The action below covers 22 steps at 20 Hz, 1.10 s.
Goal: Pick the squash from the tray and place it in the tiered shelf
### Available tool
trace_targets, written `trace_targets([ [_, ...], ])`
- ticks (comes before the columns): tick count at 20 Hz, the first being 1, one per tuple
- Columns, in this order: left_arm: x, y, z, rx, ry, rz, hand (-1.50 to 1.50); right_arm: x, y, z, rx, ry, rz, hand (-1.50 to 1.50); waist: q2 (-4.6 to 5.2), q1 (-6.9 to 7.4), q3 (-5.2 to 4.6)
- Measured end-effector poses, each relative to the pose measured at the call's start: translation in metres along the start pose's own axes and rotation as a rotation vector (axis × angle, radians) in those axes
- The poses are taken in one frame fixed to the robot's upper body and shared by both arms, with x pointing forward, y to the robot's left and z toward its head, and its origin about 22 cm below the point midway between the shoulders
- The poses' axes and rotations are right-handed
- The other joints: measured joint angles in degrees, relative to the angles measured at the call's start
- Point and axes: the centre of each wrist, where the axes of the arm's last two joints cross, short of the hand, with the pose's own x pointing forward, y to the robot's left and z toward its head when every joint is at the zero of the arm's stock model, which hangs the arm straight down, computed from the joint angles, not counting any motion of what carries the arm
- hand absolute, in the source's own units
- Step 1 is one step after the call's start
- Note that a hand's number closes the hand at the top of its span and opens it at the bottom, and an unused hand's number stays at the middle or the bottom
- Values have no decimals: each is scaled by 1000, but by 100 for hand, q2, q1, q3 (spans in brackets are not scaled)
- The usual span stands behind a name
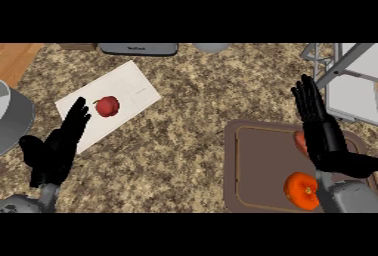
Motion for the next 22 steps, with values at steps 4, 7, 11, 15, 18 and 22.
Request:
trace_targets([
  [4,-3,-2,0,-7,-45,-17,0,-2,-29,12,-96,90,24,-150,-58,-219,18],
  [7,-4,-7,-1,-18,-84,-36,0,2,-46,19,-239,143,-77,150,-127,-478,80],
  [11,-2,-11,-1,-32,-108,-37,0,-21,-89,52,-451,290,133,150,-35,-713,23],
  [15,-3,-24,-4,-70,-124,-39,0,-43,-111,95,-743,335,306,-150,-51,-649,33],
  [18,-8,-33,-7,-91,-123,-44,0,-49,-106,123,-873,262,308,-150,-72,-565,38],
  [22,-9,-38,-17,-116,-133,-46,0,-38,-108,150,-860,187,255,-150,-83,-442,35],
])
